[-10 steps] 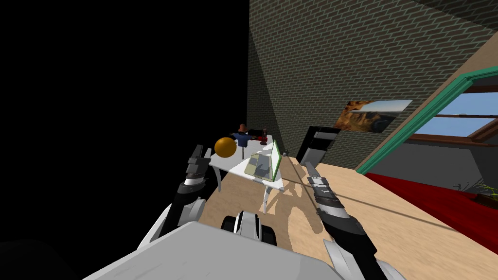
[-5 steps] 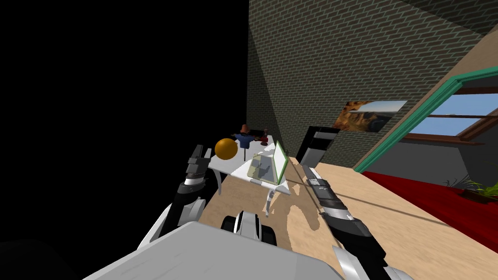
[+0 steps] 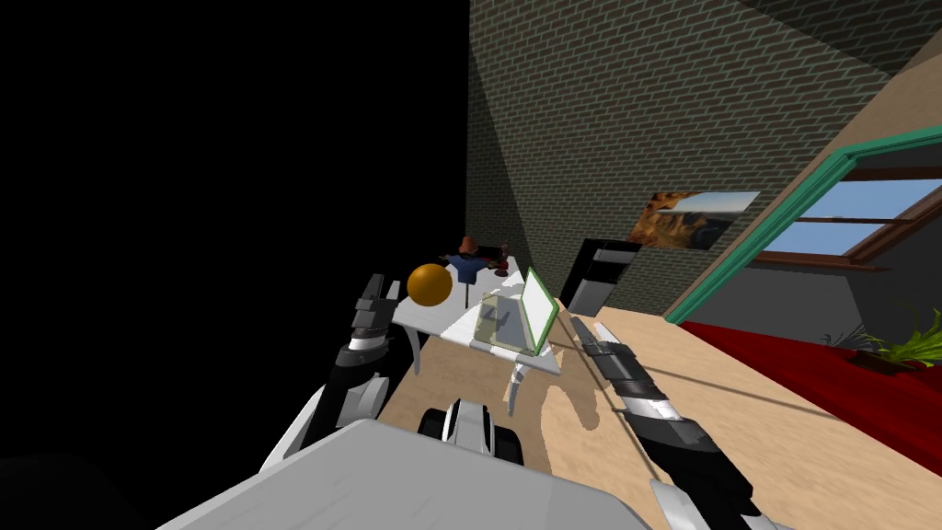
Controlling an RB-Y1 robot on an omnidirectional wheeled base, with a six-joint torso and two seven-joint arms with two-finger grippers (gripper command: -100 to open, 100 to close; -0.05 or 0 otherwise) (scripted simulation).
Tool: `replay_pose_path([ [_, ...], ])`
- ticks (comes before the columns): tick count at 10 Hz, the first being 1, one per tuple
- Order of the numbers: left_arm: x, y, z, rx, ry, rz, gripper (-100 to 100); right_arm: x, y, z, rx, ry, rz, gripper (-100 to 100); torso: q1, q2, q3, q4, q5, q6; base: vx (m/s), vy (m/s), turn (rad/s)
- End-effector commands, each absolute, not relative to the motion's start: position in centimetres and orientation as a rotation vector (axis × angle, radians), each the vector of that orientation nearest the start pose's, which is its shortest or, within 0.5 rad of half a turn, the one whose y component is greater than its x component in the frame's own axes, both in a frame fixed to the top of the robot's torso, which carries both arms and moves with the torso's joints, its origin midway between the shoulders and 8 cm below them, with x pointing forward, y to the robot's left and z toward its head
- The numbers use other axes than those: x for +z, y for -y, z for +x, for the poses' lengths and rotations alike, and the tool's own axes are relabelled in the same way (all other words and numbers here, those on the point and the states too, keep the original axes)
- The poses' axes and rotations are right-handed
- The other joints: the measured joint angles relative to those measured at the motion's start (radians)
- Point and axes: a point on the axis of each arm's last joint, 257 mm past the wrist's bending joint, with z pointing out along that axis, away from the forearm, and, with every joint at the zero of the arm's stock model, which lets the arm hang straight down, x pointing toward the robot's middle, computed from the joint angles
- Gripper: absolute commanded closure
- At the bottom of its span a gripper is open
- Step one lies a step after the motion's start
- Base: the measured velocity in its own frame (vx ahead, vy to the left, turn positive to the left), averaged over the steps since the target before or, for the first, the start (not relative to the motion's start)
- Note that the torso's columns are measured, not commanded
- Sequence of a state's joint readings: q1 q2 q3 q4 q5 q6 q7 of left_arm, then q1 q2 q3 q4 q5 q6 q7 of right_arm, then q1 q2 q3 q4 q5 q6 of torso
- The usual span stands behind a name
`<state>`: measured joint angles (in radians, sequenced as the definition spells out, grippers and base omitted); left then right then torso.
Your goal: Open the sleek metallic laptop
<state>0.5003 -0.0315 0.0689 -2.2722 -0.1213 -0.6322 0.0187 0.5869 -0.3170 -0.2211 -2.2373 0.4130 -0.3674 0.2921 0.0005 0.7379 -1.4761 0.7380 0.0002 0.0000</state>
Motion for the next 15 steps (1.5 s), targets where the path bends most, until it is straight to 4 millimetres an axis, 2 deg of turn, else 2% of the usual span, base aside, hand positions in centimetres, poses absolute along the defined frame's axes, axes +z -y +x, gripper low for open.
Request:
replay_pose_path([
  [1,4.3,-28.1,32.1,-1.204,-0.577,-0.499,0,-5.7,33.4,36.3,0.310,-1.248,0.053,-100,0.000,0.000,0.000,0.000,0.000,0.000,0.038,0.102,-0.051],
  [8,4.3,-28.1,32.1,-1.204,-0.577,-0.499,0,-7.7,37.8,36.6,-0.050,-1.371,-0.191,-100,0.000,0.001,0.000,0.000,0.000,0.000,0.047,0.115,-0.054],
  [15,4.3,-28.1,32.1,-1.204,-0.577,-0.499,0,-8.2,42.6,36.7,-0.393,-1.429,-0.422,-100,-0.001,0.000,0.000,0.000,0.000,0.000,0.043,0.113,-0.050],
])
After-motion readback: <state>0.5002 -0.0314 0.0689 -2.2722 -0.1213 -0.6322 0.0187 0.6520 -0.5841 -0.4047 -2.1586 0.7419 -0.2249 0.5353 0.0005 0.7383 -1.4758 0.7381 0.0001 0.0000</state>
